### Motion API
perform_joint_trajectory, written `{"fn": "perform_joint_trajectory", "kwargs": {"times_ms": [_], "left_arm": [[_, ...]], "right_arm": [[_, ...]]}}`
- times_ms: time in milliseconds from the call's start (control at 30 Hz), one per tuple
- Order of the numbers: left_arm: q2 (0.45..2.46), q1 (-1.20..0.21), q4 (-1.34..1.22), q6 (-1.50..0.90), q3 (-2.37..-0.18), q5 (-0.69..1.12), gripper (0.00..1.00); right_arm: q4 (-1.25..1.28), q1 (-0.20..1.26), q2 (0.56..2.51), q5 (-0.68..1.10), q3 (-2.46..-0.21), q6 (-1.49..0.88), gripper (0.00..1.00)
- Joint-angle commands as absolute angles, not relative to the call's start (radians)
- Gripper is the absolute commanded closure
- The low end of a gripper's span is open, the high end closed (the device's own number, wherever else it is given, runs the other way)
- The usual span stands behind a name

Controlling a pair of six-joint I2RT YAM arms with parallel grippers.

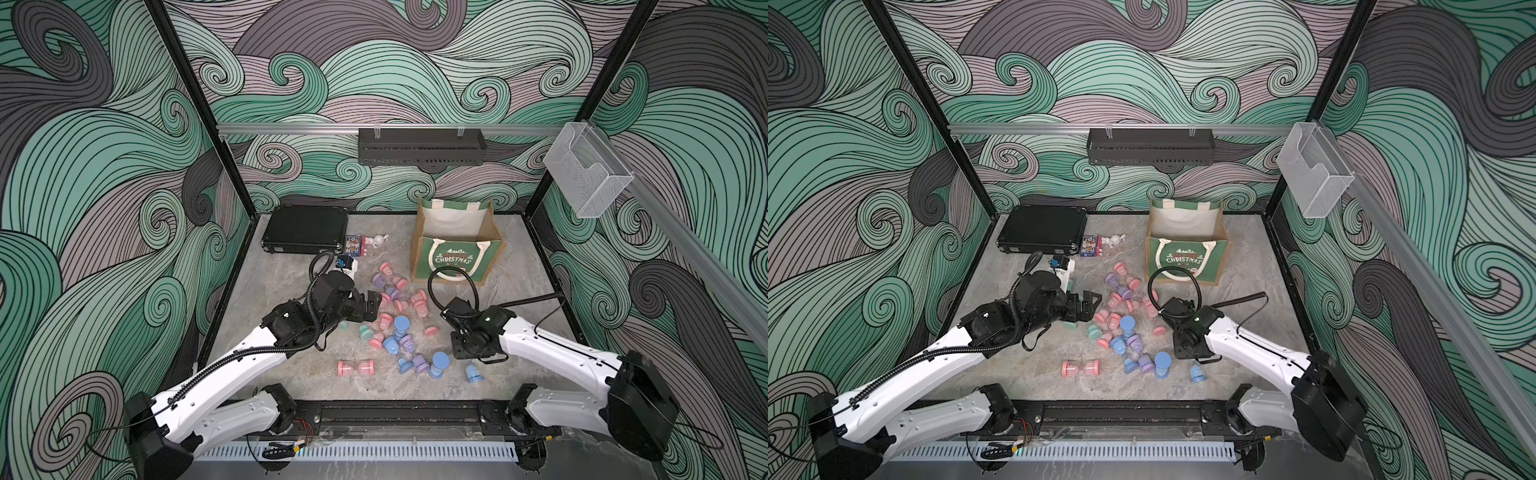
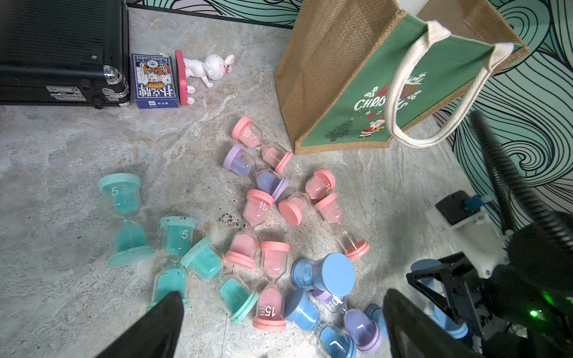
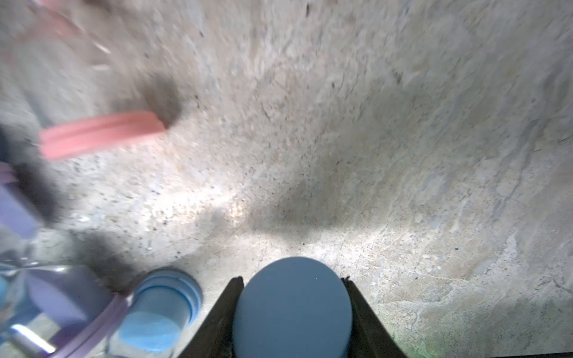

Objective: Put the hourglass into the canvas bag
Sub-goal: Pick up the hourglass from the center of the board, then place the hourglass in the canvas bag.

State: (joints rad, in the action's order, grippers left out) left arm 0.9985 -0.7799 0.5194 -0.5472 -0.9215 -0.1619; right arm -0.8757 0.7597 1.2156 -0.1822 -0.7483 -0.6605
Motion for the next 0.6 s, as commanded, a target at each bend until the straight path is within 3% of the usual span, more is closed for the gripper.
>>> {"fn": "perform_joint_trajectory", "kwargs": {"times_ms": [0, 267, 567], "left_arm": [[1.006, -0.773, 0.502, -0.518, -0.972, -0.13, 0.01], [1.054, -0.774, 0.441, -0.485, -1.023, -0.054, 0.01], [1.149, -0.774, 0.388, -0.444, -1.137, -0.054, 0.01]], "right_arm": [[-0.917, 0.739, 1.16, -0.242, -0.814, -0.62, 0.71], [-0.96, 0.669, 1.092, -0.279, -1.065, -0.508, 0.72], [-0.912, 0.594, 1.266, -0.28, -1.476, -0.349, 0.74]]}}
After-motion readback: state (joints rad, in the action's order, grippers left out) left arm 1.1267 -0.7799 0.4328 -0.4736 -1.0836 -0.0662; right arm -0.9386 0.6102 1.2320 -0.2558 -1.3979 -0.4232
